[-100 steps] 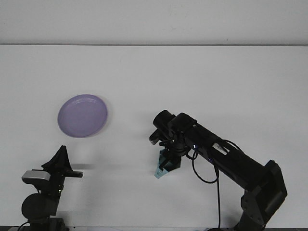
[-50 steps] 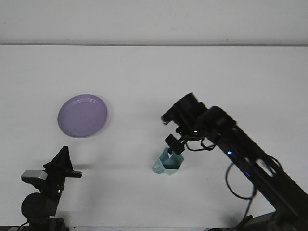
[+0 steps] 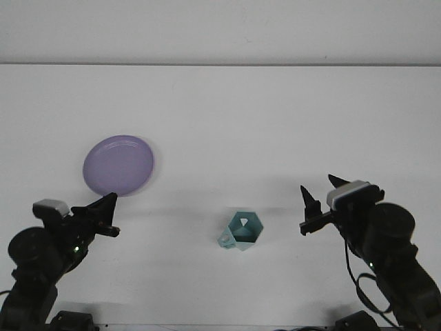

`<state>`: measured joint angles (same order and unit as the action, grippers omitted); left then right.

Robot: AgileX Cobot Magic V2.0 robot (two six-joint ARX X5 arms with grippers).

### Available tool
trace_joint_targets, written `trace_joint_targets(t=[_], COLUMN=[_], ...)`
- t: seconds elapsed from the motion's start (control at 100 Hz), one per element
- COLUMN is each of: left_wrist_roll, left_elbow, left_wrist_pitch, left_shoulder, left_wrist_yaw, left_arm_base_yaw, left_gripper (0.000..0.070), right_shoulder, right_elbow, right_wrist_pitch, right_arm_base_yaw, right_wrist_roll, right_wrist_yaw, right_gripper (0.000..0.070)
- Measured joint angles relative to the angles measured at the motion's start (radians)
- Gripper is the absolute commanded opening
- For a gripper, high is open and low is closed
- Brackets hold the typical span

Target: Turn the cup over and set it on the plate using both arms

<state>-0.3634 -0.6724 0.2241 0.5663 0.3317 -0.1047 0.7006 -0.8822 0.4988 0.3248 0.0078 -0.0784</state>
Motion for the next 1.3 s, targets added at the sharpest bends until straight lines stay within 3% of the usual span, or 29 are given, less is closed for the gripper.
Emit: trace_joint_targets(t=[0.12, 0.34, 0.39, 0.49, 0.54, 0.94, 1.3], left_wrist_roll=[0.068, 0.221, 0.244, 0.273, 0.283, 0.322, 0.345], left_elbow=[-0.187, -0.450, -0.501, -0.596, -0.642, -0.962, -1.041], left_wrist_pitch=[0.135, 0.383, 0.423, 0.497, 0.527, 0.695, 0.711], left_shoulder=[0.209, 0.528, 0.592, 0.717, 0.777, 1.178, 1.375], left_wrist_yaw=[0.010, 0.012, 0.012, 0.012, 0.011, 0.006, -0.017], left_arm_base_yaw=[-0.089, -0.298, -0.340, -0.414, -0.447, -0.611, -0.702], left_gripper=[0.0013, 0.0032, 0.0122, 0.0410, 0.0475, 0.0482, 0.0481], right_shoulder=[-0.157, -0.330, -0.350, -0.366, -0.367, -0.367, -0.367], right_elbow=[0.182, 0.377, 0.390, 0.391, 0.391, 0.391, 0.391], right_wrist_pitch=[-0.116, -0.179, -0.179, -0.198, -0.202, -0.203, -0.206], right_arm_base_yaw=[-0.008, -0.011, -0.011, -0.011, -0.011, -0.011, -0.011], right_wrist_roll=[0.010, 0.016, 0.017, 0.016, 0.017, 0.017, 0.017], right_wrist_yaw=[0.005, 0.082, 0.083, 0.082, 0.082, 0.079, 0.079], right_gripper=[0.0460, 0.0460, 0.0460, 0.0460, 0.0460, 0.0460, 0.0460])
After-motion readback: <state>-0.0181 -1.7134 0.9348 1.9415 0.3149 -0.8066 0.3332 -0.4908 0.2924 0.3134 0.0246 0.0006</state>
